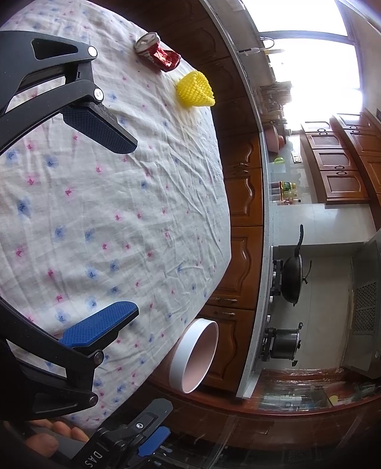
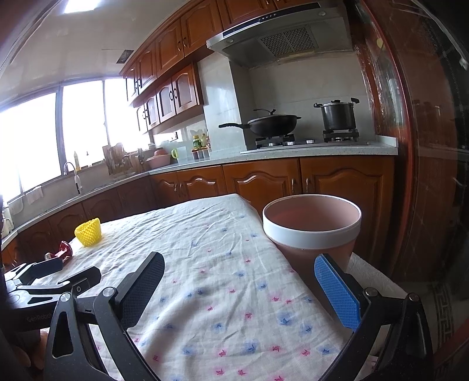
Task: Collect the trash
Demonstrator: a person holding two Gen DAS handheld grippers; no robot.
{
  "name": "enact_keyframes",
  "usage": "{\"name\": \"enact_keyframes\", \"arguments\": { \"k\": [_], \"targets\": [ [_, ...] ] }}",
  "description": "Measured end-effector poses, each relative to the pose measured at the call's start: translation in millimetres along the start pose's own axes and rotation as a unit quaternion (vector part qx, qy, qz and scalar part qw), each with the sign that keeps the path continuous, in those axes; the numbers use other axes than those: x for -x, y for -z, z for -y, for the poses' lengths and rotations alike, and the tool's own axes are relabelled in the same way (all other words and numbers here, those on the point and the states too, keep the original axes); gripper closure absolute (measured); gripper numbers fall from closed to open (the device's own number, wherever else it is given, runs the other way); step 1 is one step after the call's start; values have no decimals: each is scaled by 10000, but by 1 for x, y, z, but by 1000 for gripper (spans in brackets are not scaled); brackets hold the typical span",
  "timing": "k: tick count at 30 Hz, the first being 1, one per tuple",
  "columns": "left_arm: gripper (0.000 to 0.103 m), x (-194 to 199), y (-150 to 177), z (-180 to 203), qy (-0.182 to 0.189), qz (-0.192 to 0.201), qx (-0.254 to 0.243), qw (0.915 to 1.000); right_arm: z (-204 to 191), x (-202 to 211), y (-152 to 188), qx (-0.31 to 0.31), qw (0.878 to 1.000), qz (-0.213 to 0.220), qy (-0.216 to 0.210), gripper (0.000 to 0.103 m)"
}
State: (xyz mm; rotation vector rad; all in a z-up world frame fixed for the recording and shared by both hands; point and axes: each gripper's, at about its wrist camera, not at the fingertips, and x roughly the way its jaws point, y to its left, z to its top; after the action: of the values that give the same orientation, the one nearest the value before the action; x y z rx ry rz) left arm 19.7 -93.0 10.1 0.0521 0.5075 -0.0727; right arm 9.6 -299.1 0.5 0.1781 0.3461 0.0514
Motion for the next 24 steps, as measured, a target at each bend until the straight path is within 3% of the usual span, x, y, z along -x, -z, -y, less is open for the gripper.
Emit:
{"name": "enact_keyframes", "arguments": {
  "k": [24],
  "targets": [
    [0, 2, 3, 5, 21, 15, -87, 10000, 2, 1, 0, -5, 10000, -11, 1, 0]
  ]
}}
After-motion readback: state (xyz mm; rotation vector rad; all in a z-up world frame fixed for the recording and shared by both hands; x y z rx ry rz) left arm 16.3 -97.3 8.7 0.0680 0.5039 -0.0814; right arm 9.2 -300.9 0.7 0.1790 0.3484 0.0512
